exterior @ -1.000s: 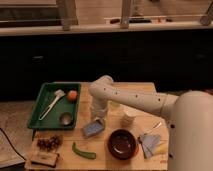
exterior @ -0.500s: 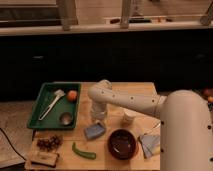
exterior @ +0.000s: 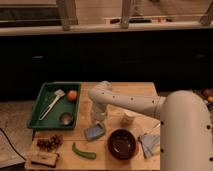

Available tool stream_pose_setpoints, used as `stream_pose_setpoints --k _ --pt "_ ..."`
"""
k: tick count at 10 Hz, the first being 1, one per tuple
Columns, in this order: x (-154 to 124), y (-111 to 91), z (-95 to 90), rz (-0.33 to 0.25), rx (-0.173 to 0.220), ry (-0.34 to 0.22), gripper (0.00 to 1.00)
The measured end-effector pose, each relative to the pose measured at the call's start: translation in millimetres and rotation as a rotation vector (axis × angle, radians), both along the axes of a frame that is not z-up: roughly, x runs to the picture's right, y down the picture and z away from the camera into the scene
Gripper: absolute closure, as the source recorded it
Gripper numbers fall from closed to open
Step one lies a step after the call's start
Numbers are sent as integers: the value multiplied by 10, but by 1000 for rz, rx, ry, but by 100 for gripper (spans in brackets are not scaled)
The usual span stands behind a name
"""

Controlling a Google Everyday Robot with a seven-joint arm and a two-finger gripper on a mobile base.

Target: Place sponge in table surface

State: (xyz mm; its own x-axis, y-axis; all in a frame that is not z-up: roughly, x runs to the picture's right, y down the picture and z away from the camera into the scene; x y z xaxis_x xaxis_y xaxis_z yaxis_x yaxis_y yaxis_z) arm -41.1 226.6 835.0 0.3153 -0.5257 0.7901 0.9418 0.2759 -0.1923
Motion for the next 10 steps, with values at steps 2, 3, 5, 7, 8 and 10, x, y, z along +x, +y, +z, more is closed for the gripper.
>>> stream_pose_setpoints --k 2,3,5,7,8,10 --pt "-16 -8 -51 -1 6 -12 45" --pt "-15 -15 -60 -1 7 -15 35" --pt "-28 -31 -69 -2 7 -23 21" --pt "-19 -51 -84 -7 4 -26 20" --pt "-24 -74 -95 -12 4 -28 20" --pt "-38 -113 -106 -17 6 -30 20"
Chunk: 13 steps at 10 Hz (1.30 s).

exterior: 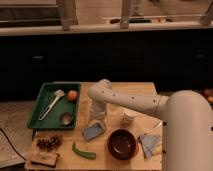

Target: Place sponge in table surface

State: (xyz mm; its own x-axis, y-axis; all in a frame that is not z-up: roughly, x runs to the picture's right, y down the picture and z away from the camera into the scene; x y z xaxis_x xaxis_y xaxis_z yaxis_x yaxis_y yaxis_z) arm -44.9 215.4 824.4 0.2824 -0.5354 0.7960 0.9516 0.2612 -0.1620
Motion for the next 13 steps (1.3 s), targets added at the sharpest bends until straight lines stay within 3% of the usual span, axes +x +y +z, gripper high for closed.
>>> stream_pose_setpoints --k 13 --pt "33 -434 1 12 72 32 20"
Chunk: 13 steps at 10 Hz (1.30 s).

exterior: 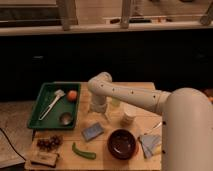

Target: Place sponge in table surface

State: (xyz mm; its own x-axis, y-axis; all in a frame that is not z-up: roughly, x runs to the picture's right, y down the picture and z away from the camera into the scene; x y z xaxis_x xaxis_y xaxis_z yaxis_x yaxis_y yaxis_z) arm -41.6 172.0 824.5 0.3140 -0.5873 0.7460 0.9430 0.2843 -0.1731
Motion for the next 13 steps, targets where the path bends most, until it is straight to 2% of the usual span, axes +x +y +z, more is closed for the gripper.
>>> stream_pose_setpoints --k 13 --pt "78 -90 1 5 1 3 20"
